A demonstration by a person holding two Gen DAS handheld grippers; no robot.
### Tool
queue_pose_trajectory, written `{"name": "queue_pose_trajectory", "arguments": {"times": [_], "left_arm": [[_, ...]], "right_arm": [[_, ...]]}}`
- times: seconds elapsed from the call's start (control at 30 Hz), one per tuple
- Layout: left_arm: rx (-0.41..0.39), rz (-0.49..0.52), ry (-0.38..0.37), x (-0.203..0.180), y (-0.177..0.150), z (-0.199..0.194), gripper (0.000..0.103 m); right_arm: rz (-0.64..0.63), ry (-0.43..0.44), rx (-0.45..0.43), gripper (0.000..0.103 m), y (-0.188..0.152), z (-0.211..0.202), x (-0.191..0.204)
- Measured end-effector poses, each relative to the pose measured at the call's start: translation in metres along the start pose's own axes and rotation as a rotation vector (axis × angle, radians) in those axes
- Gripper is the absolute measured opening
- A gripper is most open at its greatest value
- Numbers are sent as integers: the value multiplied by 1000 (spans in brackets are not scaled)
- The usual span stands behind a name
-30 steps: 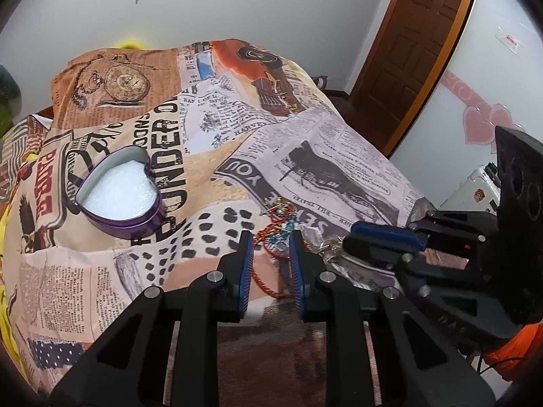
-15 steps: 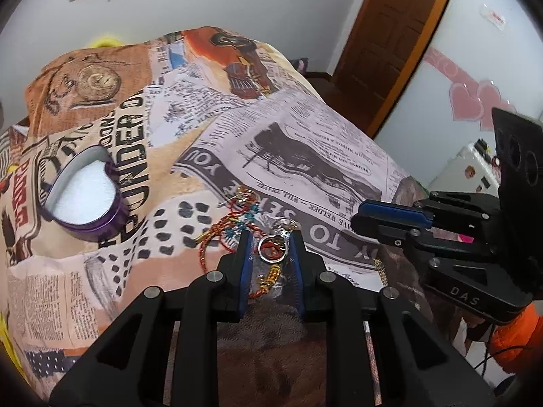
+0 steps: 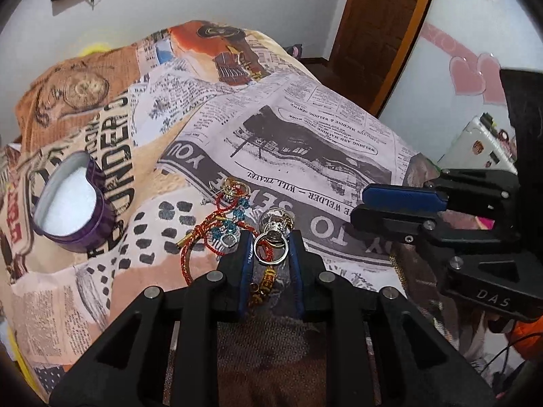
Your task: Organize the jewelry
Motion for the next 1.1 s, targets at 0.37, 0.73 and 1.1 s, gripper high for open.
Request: {"name": "queue_pose_trajectory", "arguments": {"times": [0.37, 0.73, 1.1], "left_arm": [[-117, -44, -7, 13, 17, -35, 20], [-150, -127, 2, 49, 15, -54, 20], [-153, -157, 7, 63, 9, -54, 20]], "right_arm": [[-34, 12, -8, 17, 12, 1, 10], [-163, 25, 43, 22, 28, 24, 37], [-243, -8, 88, 21, 29, 44, 36]]}}
Point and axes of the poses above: each gripper's, at about its wrist camera, not at the fingertips, and z roughly the way its jaws point, x to its left, y to its top, the point moved 10 cm from there along z, roughly the way its jaws point, and after that the axes turned 15 degrees about -z, right-handed, at the moved point
